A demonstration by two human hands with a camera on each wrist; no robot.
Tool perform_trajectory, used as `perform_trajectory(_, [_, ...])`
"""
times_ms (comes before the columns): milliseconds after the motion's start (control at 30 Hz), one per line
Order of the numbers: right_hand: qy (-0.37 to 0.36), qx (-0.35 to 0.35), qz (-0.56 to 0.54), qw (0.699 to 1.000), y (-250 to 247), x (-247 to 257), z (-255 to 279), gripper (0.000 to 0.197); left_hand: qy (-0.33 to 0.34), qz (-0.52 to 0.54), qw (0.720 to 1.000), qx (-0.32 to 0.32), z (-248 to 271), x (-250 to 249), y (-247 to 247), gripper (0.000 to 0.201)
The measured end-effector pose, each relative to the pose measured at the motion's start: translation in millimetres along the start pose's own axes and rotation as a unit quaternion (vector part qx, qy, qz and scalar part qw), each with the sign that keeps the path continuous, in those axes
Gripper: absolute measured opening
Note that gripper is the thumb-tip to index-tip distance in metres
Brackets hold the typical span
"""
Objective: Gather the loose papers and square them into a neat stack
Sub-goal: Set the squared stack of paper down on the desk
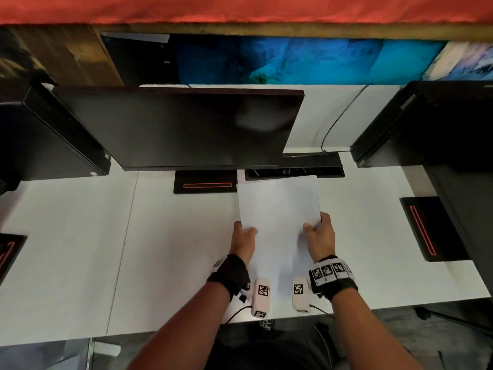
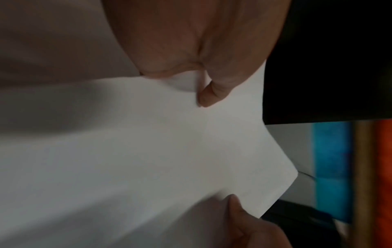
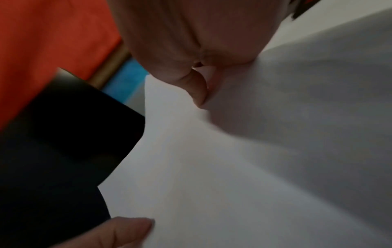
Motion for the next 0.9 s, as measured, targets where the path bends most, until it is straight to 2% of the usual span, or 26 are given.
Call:
perform_trajectory(67, [0.04, -0.004, 0.028, 0.999, 6, -17, -16, 0.042, -0.044, -0.015, 0.999, -0.018, -6, 20, 12, 0.019])
perform_trajectory(200, [0.099, -0.013, 0.071, 0.992, 16, -42, -49, 0.044, -0.079, -0.049, 0.995, -0.038, -17, 37, 26, 0.025])
perform_trajectory(300, [0.097, -0.001, 0.113, 0.989, 23, -58, -65, 0.046, -0.093, -0.086, 0.992, -0.011, -24, 52, 30, 0.04])
perform_trajectory(400, [0.086, 0.02, 0.164, 0.983, 26, -79, -73, 0.054, -0.106, -0.16, 0.981, -0.019, -23, 62, 17, 0.043])
perform_trajectory(500, [0.127, 0.004, 0.182, 0.975, 13, -106, -76, 0.052, -0.136, -0.208, 0.968, -0.025, -20, 70, 2, 0.046])
perform_trajectory(633, [0.169, 0.027, 0.204, 0.964, 12, -135, -67, 0.052, -0.174, -0.167, 0.97, 0.009, -10, 95, 13, 0.074])
perform_trajectory(733, [0.172, 0.026, 0.206, 0.963, 10, -145, -74, 0.059, -0.171, -0.157, 0.973, 0.0, -3, 91, 32, 0.079])
perform_trajectory(900, [0.204, 0.001, 0.217, 0.955, -38, -154, -108, 0.055, -0.171, -0.16, 0.971, 0.053, 2, 65, 90, 0.081])
Point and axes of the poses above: each hand's wrist, its own z-axis away from the middle knuckle, its own y-axis out of the palm, x = y × z, the point moved 9 cm from there along -z, towards the middle knuckle, and after that the axes turned 9 degrees about y, right-handed, at the moved point
